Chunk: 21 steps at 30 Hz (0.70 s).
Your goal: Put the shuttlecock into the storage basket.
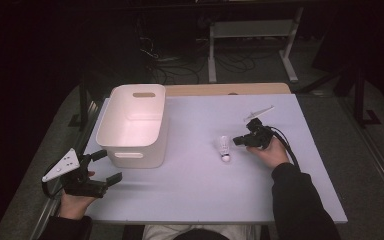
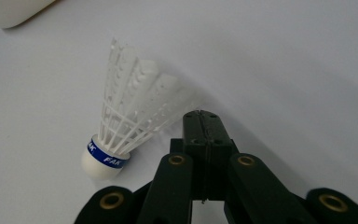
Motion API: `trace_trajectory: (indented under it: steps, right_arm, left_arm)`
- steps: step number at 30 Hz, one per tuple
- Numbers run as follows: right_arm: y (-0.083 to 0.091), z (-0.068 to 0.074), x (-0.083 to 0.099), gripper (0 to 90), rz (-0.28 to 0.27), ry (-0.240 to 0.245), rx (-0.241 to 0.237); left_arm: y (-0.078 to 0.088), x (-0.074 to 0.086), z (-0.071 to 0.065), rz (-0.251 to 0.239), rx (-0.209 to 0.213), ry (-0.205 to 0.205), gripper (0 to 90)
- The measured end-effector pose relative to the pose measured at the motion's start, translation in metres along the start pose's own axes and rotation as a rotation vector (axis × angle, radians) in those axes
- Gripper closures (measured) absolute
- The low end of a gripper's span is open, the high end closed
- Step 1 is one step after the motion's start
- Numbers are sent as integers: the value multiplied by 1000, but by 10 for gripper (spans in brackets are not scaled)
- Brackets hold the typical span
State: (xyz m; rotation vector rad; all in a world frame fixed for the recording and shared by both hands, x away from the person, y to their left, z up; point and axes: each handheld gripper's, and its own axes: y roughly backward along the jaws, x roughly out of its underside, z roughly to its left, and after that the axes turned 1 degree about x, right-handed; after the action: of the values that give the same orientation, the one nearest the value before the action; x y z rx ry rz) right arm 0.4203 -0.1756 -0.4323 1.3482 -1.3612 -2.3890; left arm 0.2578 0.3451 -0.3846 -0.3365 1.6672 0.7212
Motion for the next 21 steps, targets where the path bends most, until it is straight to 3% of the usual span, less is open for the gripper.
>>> trace_trajectory:
  steps: [21]
  right_arm:
    - [-14,8,-4,886,-1,18,-30]
  left_arm:
    - [0,0,0,1,3,1,0]
